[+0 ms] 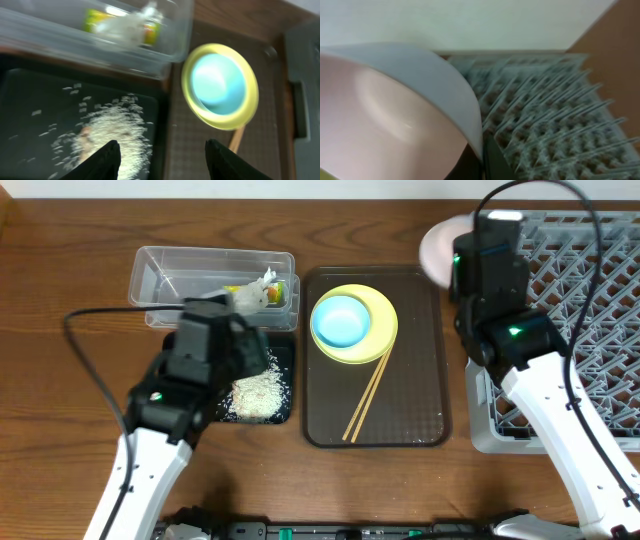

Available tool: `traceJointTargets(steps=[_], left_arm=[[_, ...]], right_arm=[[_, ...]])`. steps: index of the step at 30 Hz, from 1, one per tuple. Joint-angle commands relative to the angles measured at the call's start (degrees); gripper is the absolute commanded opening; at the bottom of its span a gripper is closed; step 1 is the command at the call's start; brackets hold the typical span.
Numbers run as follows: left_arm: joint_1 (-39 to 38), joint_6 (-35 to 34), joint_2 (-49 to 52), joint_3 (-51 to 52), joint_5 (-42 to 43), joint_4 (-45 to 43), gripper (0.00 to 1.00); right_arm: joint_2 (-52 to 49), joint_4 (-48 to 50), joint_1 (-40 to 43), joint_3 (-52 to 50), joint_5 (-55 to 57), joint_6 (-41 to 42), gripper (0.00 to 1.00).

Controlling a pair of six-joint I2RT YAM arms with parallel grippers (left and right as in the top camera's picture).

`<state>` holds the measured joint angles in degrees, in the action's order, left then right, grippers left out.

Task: Sort waste into correct bins and load items into the dishwasher rack
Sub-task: 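Take the pink bowl with the right gripper and set it in the rack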

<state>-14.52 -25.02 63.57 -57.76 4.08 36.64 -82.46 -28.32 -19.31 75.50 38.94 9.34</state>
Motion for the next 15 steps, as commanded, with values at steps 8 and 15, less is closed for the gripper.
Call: traceJointTargets(steps=[8, 15], left_arm=[[6.3, 1.1, -2.2, 0.1, 1.5, 1.9, 0.57], [6.3, 1.5, -2.2, 0.1, 1.4, 1.9, 0.57]], right_arm=[[-5.9, 22.4, 8.3, 0.5, 11.3, -18.9, 0.01], [-15.7, 42.0, 13.5, 0.5, 14.8, -37.2, 0.01]])
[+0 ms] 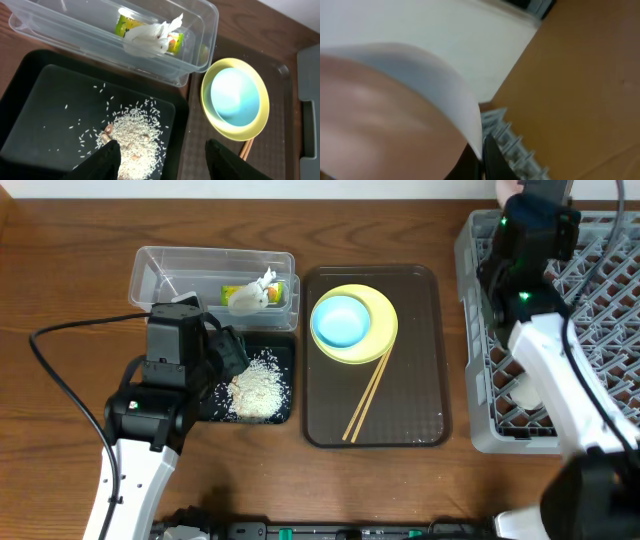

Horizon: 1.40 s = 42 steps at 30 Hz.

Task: Sort waste into correct bins and load items into the dishwasher rack
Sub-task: 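Take the pink bowl with the right gripper and set it in the rack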

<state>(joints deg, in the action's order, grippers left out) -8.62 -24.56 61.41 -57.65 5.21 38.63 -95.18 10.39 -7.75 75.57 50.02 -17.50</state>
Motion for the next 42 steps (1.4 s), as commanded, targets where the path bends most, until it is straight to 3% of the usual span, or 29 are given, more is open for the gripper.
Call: traceJointTargets(steps=[1, 6, 16, 36, 40, 42], left_arm=[[0.4, 1.0, 0.0, 0.0, 0.3, -0.1, 0.57], [0.4, 1.0, 0.0, 0.0, 0.3, -0.1, 0.57], [0.4, 1.0, 0.9, 0.0, 0.3, 0.0, 0.57], [0.4, 1.0, 2.6, 0.0, 0.3, -0.1, 0.57], [0.4, 1.0, 2.6, 0.0, 0.3, -0.1, 0.58], [0.4, 1.0, 2.6, 0.0, 0.3, 0.0, 0.58]], right_arm=[[-5.0, 7.6, 2.6, 0.5, 4.8, -12.7, 0.01], [-12.5, 18.5, 4.5, 0.5, 5.7, -20.1, 0.01], [-22.3, 18.3, 4.6, 0.5, 6.1, -18.9, 0.01], [-17.9, -14.1, -0.3, 0.5, 3.6, 7.1, 0.01], [-13.2, -24.8, -0.4, 0.5, -8.9, 13.4, 0.21], [-10.8, -29.7, -0.4, 0.5, -16.5, 16.2, 0.40]])
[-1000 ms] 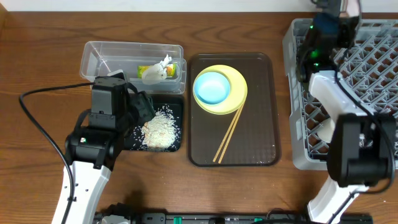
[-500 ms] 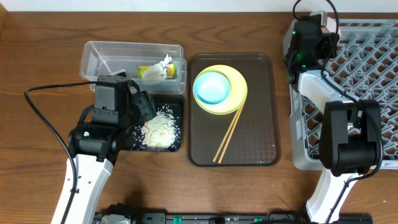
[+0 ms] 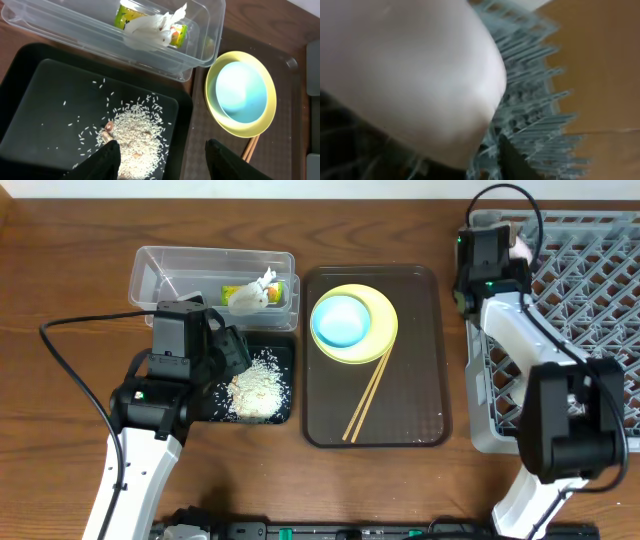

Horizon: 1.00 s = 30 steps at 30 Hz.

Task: Sort waste into correct bins and load items into the dishwasher rack
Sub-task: 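Take the pink bowl with the right gripper and set it in the rack, then grasp the light-blue bowl off the yellow plate with the right gripper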

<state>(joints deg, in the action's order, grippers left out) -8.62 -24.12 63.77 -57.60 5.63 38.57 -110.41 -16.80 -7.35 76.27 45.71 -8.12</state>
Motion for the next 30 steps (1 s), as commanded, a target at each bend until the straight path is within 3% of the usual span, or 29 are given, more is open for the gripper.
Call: traceJointTargets(steps=[1, 5, 9, 14, 19, 22, 30], left_arm=[[0.4, 0.5, 0.2, 0.0, -0.1, 0.0, 0.58], [0.4, 0.6, 0.2, 0.0, -0.2, 1.2, 0.63], [0.4, 1.9, 0.2, 0.0, -0.7, 4.0, 0.65], [0.4, 0.9, 0.3, 0.7, -10.5, 9.2, 0.68], [0.4, -3.7, 0.7, 1.4, -15.7, 11.5, 0.72], [0.4, -3.6, 1.2, 1.4, -15.6, 11.5, 0.72], [0.3, -3.7, 2.6, 1.4, -15.1, 11.5, 0.73]], right_arm=[[5.5, -4.5, -0.8, -0.2, -15.6, 7.1, 0.49], [9.8, -10.5, -1.0, -0.2, -28.1, 7.1, 0.67], [13.9, -14.0, -2.2, -0.2, -42.5, 10.0, 0.69], [15.4, -13.8, -5.3, -0.2, -60.6, 16.1, 0.69], [12.1, -13.0, -10.6, -0.2, -59.8, 18.0, 0.66], [9.1, -12.5, -13.6, -0.2, -55.5, 21.3, 0.55], [1.6, -9.0, -17.0, -0.2, -50.4, 30.4, 0.41]])
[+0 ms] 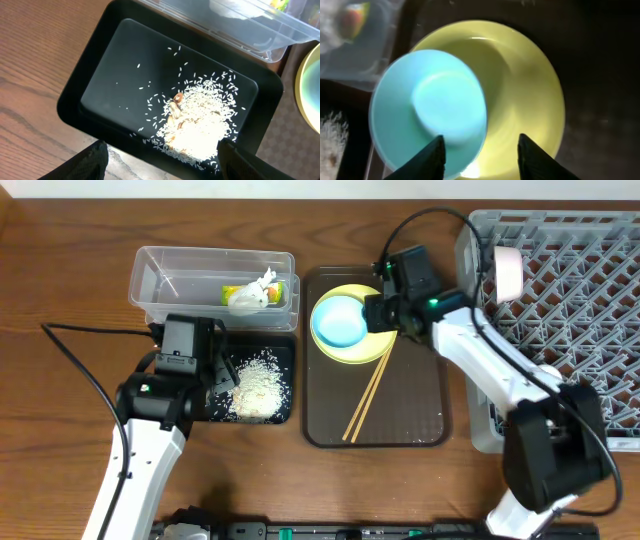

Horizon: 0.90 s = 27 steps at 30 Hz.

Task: Sort waste into correct bins and load items into the dishwasher rack
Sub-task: 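Grasp the light-blue bowl off the yellow plate with the right gripper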

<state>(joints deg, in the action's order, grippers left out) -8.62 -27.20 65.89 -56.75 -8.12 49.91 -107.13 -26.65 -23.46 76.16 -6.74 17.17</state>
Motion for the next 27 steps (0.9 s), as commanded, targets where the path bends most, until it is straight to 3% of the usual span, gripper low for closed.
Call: traceJointTargets(steps=[1, 9, 13, 19, 27], left_arm=[[0.3, -0.6, 0.5, 0.6, -1.4, 0.2, 0.73], [0.3, -0.5, 0.8, 0.6, -1.4, 0.2, 0.73], [0.3, -0.5, 0.8, 0.6, -1.4, 0.2, 0.73], [0.3, -0.5, 0.8, 0.6, -1.4, 0.2, 0.73], [0.3, -0.5, 0.8, 0.6, -1.4, 0.2, 0.73]], right_arm=[[-2.7, 1.4, -1.3, -0.1, 2.5, 5.9, 0.39], [-8.3, 4.6, -2.3, -0.1, 4.1, 13.6, 0.20], [-8.0, 4.9, -2.4, -0.1, 5.0, 13.7, 0.01], [-2.3, 5.0, -0.4, -0.1, 11.1, 10.4, 0.01], [13.1, 6.3, 6.5, -0.1, 29.6, -5.5, 0.01]])
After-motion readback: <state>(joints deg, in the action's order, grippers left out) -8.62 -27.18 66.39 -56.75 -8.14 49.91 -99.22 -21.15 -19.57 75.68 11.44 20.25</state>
